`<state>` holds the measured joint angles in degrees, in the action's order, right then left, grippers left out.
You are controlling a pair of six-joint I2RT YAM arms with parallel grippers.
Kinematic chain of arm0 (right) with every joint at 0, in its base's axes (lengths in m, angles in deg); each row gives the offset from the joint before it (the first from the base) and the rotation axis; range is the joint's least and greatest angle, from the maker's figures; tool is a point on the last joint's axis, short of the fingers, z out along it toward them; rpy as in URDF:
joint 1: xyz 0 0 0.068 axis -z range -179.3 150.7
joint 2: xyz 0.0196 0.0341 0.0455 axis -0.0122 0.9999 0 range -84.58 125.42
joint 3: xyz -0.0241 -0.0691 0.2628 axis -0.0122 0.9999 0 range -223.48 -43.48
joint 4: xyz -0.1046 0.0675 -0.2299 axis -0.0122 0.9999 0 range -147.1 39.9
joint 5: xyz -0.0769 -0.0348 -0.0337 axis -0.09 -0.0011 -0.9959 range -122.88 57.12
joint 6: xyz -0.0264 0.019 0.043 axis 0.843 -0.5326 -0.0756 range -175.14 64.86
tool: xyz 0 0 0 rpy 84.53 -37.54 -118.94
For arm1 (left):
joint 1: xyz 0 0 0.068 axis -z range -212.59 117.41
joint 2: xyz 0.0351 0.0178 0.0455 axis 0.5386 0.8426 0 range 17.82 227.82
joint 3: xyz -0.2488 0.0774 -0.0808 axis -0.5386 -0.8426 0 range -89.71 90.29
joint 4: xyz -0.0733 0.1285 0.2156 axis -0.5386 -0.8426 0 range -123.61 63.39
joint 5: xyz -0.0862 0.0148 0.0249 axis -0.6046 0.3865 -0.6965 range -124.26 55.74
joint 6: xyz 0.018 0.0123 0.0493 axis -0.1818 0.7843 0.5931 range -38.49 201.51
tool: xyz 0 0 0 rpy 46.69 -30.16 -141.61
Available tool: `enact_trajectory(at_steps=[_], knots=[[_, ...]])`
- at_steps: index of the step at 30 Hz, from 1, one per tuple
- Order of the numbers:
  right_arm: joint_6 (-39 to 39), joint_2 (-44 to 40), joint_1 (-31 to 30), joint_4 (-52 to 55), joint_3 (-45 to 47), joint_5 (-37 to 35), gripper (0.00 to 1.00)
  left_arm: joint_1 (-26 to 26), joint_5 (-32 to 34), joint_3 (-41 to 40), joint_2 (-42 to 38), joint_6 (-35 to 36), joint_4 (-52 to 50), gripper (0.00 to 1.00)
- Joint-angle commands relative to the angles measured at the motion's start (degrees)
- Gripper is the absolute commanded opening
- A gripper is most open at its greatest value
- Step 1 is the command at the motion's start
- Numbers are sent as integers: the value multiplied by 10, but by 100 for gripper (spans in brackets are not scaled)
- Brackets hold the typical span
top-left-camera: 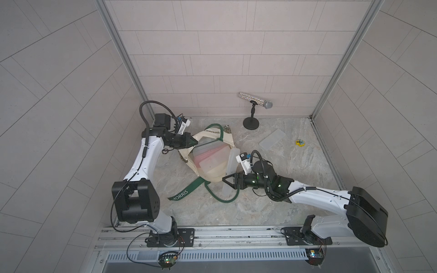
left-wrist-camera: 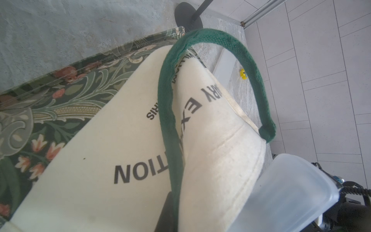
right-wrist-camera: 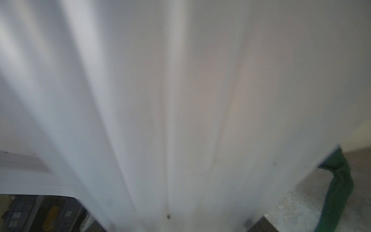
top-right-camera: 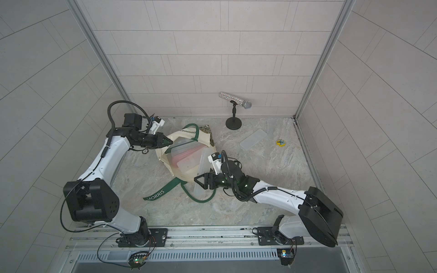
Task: Take out the pencil case from the canvas bag
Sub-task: Pick up the pencil case from the canvas bag, then place the pencil case at the center of the board.
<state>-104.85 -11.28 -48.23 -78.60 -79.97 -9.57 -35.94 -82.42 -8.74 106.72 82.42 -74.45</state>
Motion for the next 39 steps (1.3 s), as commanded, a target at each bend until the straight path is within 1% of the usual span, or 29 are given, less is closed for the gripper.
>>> enact_trajectory(at_steps=[1, 8, 10, 13, 18, 23, 26, 32, 36, 39], knots=[[-38, -49, 23, -50, 28, 0, 68, -2, -3, 2, -12, 6, 3, 0], [19, -153, 64, 105, 13, -36, 69, -1, -11, -4, -9, 3, 6, 0], [27, -177, 87, 149, 13, -45, 69, -1, -13, -7, -12, 1, 9, 0], [37, -205, 127, 203, -12, -50, 69, -2, -15, -15, -18, -2, 17, 0], [34, -223, 207, 255, -27, -46, 69, -2, -13, -25, -24, -4, 26, 0], [15, -209, 282, 301, -37, -65, 67, -1, -15, -27, -26, -7, 28, 0], [9, -192, 315, 303, -38, -61, 67, -2, -14, -29, -27, -8, 30, 0], [18, -142, 352, 332, -57, -77, 67, -1, -16, -49, -42, -16, 49, 0], [22, -103, 368, 366, -77, -107, 67, -2, -14, -49, -48, -13, 50, 0], [21, -82, 386, 375, -82, -114, 67, -1, -15, -51, -51, -12, 53, 0]])
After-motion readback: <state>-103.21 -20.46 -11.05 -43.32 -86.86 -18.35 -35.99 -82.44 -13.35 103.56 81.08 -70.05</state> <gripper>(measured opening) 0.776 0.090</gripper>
